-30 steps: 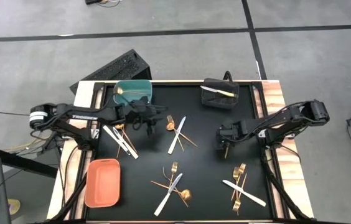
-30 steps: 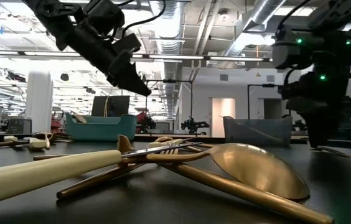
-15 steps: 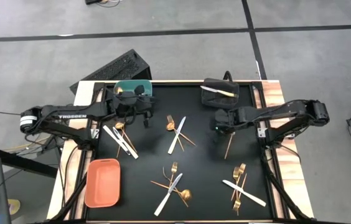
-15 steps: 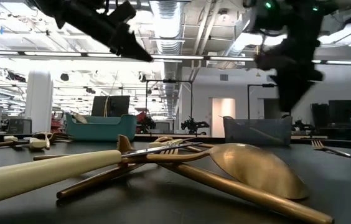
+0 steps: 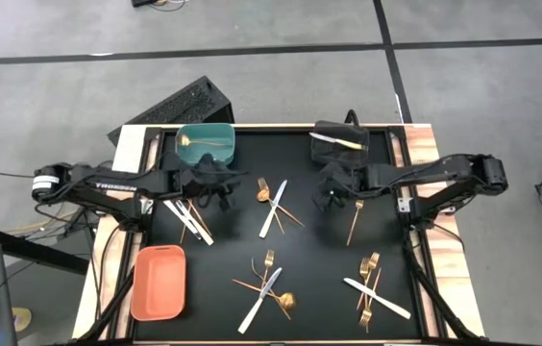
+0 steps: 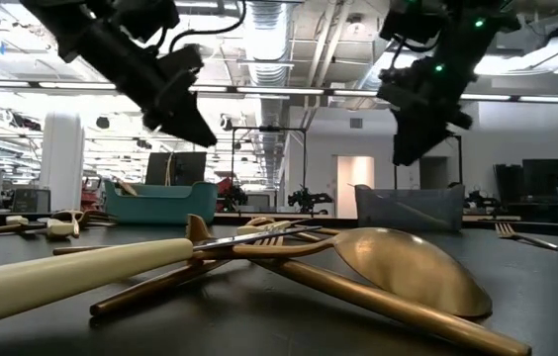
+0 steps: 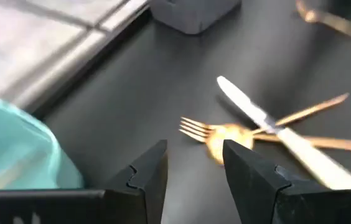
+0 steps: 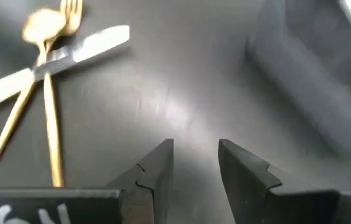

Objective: Sort silverware by color (type)
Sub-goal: Put the gold fork into the orange bin

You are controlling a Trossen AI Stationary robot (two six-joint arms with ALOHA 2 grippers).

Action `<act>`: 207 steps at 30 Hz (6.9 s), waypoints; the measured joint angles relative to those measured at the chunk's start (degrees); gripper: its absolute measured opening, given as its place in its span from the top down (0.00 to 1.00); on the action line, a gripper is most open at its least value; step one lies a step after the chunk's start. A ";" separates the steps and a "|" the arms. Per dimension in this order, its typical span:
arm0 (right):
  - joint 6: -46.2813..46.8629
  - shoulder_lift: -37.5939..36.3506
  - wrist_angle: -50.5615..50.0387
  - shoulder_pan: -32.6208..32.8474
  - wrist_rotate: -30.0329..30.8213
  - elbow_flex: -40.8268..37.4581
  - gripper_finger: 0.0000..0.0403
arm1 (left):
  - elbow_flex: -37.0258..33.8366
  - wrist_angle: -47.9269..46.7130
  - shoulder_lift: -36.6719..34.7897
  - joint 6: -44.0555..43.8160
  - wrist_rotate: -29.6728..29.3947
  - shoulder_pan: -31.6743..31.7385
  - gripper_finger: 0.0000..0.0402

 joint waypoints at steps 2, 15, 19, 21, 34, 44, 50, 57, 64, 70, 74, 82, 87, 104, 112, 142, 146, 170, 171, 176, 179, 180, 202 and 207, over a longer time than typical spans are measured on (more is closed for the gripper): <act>5.40 -1.30 -7.24 2.09 -2.12 -0.02 0.62 | -1.18 -1.50 -0.96 -2.77 1.61 -2.62 0.65; 38.78 -1.23 -26.44 19.23 4.83 -0.07 0.62 | -1.93 0.58 -0.96 -6.92 -10.85 -15.76 0.65; 38.07 -1.24 -26.20 21.10 4.65 -0.07 0.62 | 0.41 0.55 -3.10 -4.71 -9.02 -15.06 0.65; 37.05 -1.25 -25.99 21.26 4.66 -0.07 0.62 | 1.58 0.51 -4.15 -2.08 -8.97 -13.60 0.65; 41.55 -1.25 -25.26 12.03 -3.32 -2.67 0.62 | 2.18 -0.79 -2.42 11.97 -7.86 4.89 0.65; 43.24 -1.25 -11.61 9.58 -7.30 -13.80 0.62 | 1.87 -16.47 -2.42 0.57 1.53 4.77 0.65; 42.60 -1.32 -9.51 6.84 -7.64 -16.56 0.62 | -0.52 -15.29 -3.07 -5.59 -0.32 -2.49 0.65; 36.65 -1.29 -5.54 4.13 -7.28 -16.68 0.62 | -0.69 -13.17 -3.07 -8.49 -6.46 -8.24 0.65; 33.90 -1.32 -5.31 2.60 -7.51 -16.68 0.68 | -0.71 -10.73 -3.07 -9.01 -7.97 -9.09 0.65; 33.99 -1.29 -4.66 3.33 -7.50 -16.68 0.77 | -0.75 -5.79 -1.92 -4.17 -10.64 -9.07 0.65; 33.88 -1.27 -4.21 3.45 -7.50 -16.72 0.82 | -0.77 -3.39 -1.15 -1.87 -10.65 -9.07 0.65; 34.41 -1.23 -2.68 3.94 -7.17 -16.79 0.89 | -0.81 -2.87 2.52 -1.81 -10.69 -9.07 0.65; 34.56 -1.18 -2.62 3.93 -5.47 -16.85 0.81 | -0.75 -2.53 6.35 -2.37 -10.60 -9.07 0.65; 32.23 -0.58 4.10 4.44 -6.23 -16.81 0.64 | -0.75 -1.98 8.53 -4.75 -8.88 -9.20 0.65; 32.22 -0.75 5.27 5.67 -6.21 -16.81 0.66 | -0.75 -1.37 8.53 -3.47 -8.70 -9.18 0.65; -21.05 8.46 32.76 15.98 12.73 -0.24 0.93 | -0.75 22.64 8.60 -1.36 4.62 -9.36 0.64; -28.80 8.50 37.84 16.24 16.32 -0.26 0.93 | -0.75 26.20 8.66 -1.30 5.56 -9.36 0.59; -40.87 21.97 37.26 16.22 23.34 9.97 0.93 | 6.65 28.32 15.14 0.81 2.02 -7.85 0.42; -40.72 22.40 37.33 16.23 24.18 10.48 0.93 | 6.47 25.61 14.13 0.70 0.97 -7.85 0.42; -39.93 22.01 36.78 16.29 28.30 10.60 0.92 | 6.08 20.82 11.04 -0.36 -1.02 -7.85 0.48; -40.16 21.53 36.74 16.32 28.50 10.39 0.92 | 6.14 20.41 10.81 -0.34 -0.65 -7.85 0.51; -40.19 21.52 37.46 16.30 28.53 10.50 0.92 | 6.15 20.34 10.81 -0.34 -0.01 -7.85 0.52; -36.11 20.77 37.18 16.60 28.28 10.49 0.77 | 8.78 1.47 7.04 6.11 -0.47 -6.95 1.00; -32.94 18.03 34.27 17.46 28.29 10.45 0.69 | 20.45 -33.10 -0.06 4.92 -0.74 -8.04 1.00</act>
